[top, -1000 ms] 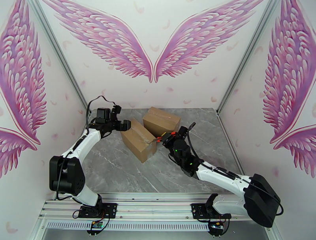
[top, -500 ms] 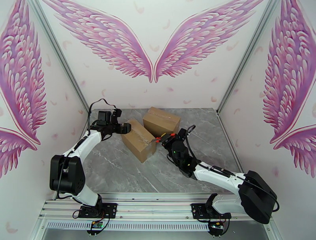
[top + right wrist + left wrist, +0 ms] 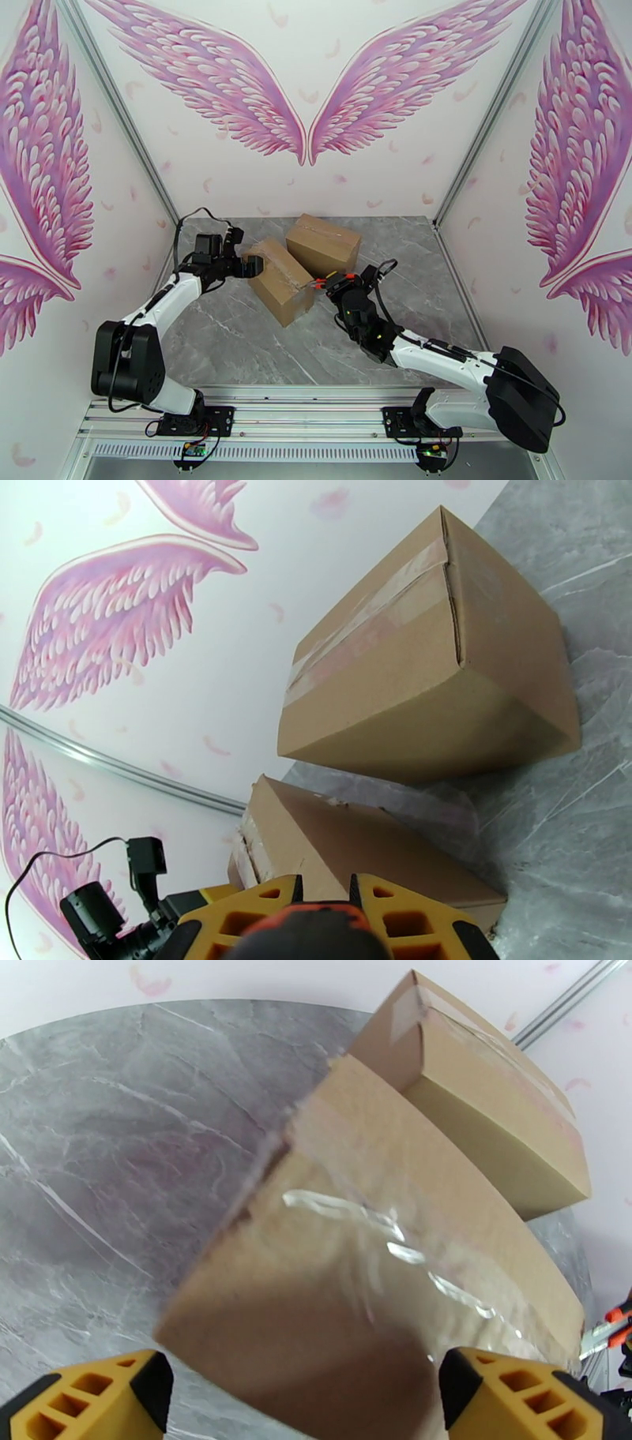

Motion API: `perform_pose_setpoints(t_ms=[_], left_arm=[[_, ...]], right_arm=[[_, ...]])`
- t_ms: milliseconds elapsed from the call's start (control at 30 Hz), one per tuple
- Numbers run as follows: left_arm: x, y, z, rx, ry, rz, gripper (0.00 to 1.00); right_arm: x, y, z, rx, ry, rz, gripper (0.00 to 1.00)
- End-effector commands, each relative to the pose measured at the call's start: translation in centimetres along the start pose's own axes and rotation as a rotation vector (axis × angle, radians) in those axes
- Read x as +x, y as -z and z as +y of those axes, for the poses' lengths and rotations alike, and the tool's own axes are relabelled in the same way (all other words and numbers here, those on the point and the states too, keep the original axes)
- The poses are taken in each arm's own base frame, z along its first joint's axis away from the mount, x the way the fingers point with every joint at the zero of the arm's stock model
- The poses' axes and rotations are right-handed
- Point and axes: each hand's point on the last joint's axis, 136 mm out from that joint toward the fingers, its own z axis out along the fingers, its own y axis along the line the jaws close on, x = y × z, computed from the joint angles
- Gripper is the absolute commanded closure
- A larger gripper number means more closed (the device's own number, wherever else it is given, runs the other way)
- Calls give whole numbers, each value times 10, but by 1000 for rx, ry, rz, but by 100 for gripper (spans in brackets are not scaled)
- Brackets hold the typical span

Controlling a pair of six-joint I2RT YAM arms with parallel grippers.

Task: Unpack the express box

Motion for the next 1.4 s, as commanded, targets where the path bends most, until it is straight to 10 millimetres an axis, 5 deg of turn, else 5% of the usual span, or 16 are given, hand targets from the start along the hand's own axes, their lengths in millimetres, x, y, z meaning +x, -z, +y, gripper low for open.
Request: perform_pose_setpoints(t_ms=[0, 267, 433, 567, 667, 767, 800, 1133, 1367], left_arm=[[-10, 13, -11, 11, -61, -59, 5], [-59, 26, 13, -153, -178, -90, 2], [-79, 4, 22, -148, -213, -50, 1], [-65, -27, 26, -73, -155, 29, 5], [-57, -30, 19, -17, -113, 22, 6], [-55, -20, 9, 19, -82, -28, 6], [-40, -21, 8, 30, -53, -14, 6], [1, 19, -16, 56, 39, -100, 7], [34, 38, -19, -42, -38, -90, 6]], right_arm=[[0, 2, -16, 52, 21, -1, 100], [4, -1, -13, 46, 34, 28, 100], [6, -3, -11, 41, 39, 39, 100], [4, -4, -7, 33, 44, 37, 100], [0, -4, -7, 33, 50, 33, 100], [-3, -8, -9, 36, 42, 40, 100], [-4, -9, -11, 38, 37, 44, 100], [-12, -20, -10, 8, 26, 79, 100], [-7, -27, -14, 5, -21, 112, 100]])
